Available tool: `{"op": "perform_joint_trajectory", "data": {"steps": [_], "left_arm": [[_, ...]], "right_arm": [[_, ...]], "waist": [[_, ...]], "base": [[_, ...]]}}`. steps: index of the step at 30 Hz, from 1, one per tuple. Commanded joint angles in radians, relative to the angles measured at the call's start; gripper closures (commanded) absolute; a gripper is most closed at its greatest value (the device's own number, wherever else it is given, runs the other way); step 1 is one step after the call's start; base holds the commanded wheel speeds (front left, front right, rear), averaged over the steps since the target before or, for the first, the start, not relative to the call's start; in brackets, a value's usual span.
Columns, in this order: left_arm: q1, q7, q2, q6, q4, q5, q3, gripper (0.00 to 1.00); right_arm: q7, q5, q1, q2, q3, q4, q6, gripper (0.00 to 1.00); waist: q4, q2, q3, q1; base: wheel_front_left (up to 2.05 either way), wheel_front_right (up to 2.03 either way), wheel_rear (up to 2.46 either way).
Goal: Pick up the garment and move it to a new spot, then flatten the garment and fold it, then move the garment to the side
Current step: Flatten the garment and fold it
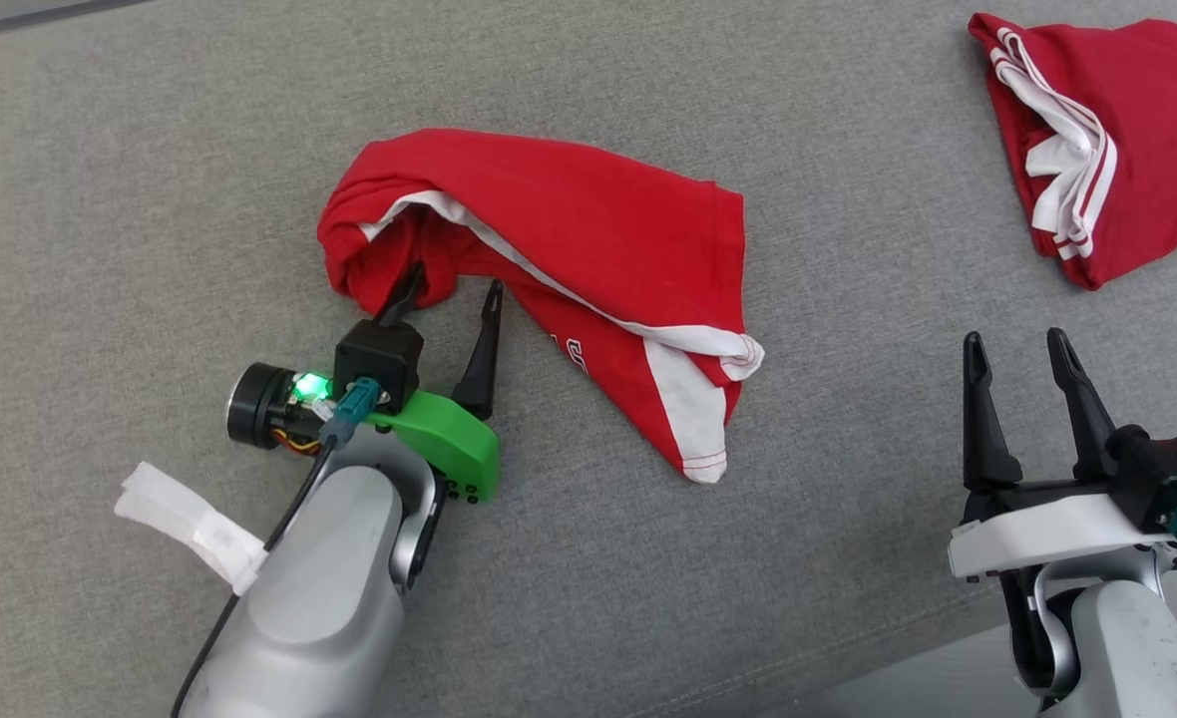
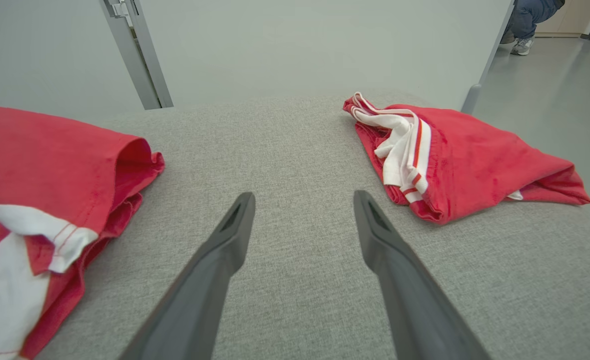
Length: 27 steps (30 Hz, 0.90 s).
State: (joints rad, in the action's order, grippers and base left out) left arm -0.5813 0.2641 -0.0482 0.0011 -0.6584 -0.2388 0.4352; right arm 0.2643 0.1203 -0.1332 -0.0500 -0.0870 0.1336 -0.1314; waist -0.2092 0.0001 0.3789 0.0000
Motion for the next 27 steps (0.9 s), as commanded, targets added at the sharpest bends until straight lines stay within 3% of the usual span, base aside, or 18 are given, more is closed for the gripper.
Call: {"op": "perform_joint_trajectory", "data": {"steps": [1, 2, 3, 4, 6, 7, 8, 18, 27], "left_arm": [[-0.028, 0.0, -0.006, 0.0, -0.01, 0.005, -0.006, 0.0], [-0.033, 0.0, -0.006, -0.006, -0.021, 0.006, -0.007, 0.0], [-0.039, 0.0, -0.006, -0.009, -0.028, 0.007, -0.009, 0.16], [-0.049, 0.0, -0.006, -0.013, -0.038, 0.008, -0.011, 0.39], [-0.062, 0.0, -0.006, -0.019, -0.053, 0.008, -0.014, 0.67], [-0.065, 0.0, -0.006, -0.023, -0.063, 0.008, -0.014, 0.94], [-0.07, 0.0, -0.006, -0.028, -0.078, 0.006, -0.013, 1.0], [-0.038, -0.004, -0.005, -0.103, -0.082, -0.073, 0.002, 1.0], [0.117, -0.131, -0.036, -0.131, 0.147, -0.201, 0.055, 1.0]], "right_arm": [[0.0, 0.003, -0.014, -0.001, 0.0, 0.0, 0.002, 0.0], [0.0, 0.003, -0.016, -0.001, 0.001, 0.0, 0.002, 0.0], [0.0, 0.002, -0.017, -0.001, 0.003, 0.001, 0.002, 0.0], [0.0, 0.001, -0.019, -0.001, 0.005, 0.001, 0.002, 0.0], [0.0, 0.001, -0.019, -0.001, 0.007, 0.003, 0.002, 0.0], [0.0, 0.001, -0.018, -0.001, 0.007, 0.004, 0.002, 0.0], [0.0, 0.001, -0.016, -0.001, 0.008, 0.006, 0.002, 0.0], [0.0, -0.002, 0.029, -0.001, -0.02, 0.018, 0.002, 0.0], [0.0, -0.009, 0.073, -0.001, -0.028, 0.024, 0.002, 0.0]], "waist": [[0.0, -0.0001, 0.003, 0.0], [-0.001, -0.0001, 0.004, 0.0], [-0.001, -0.0001, 0.006, 0.0], [-0.002, -0.0001, 0.007, 0.0], [-0.003, -0.0001, 0.008, 0.0], [-0.004, -0.0001, 0.008, 0.0], [-0.004, -0.0001, 0.006, 0.0], [0.045, -0.0001, -0.059, 0.0], [0.106, -0.0001, -0.147, 0.0]], "base": [[0.0, 0.0, 0.0], [0.0, 0.0, 0.0], [0.0, 0.0, 0.0], [0.0, 0.0, 0.0], [0.0, 0.0, 0.0], [0.0, 0.0, 0.0], [0.0, 0.0, 0.0], [0.0, 0.0, 0.0], [0.0, 0.0, 0.0]]}}
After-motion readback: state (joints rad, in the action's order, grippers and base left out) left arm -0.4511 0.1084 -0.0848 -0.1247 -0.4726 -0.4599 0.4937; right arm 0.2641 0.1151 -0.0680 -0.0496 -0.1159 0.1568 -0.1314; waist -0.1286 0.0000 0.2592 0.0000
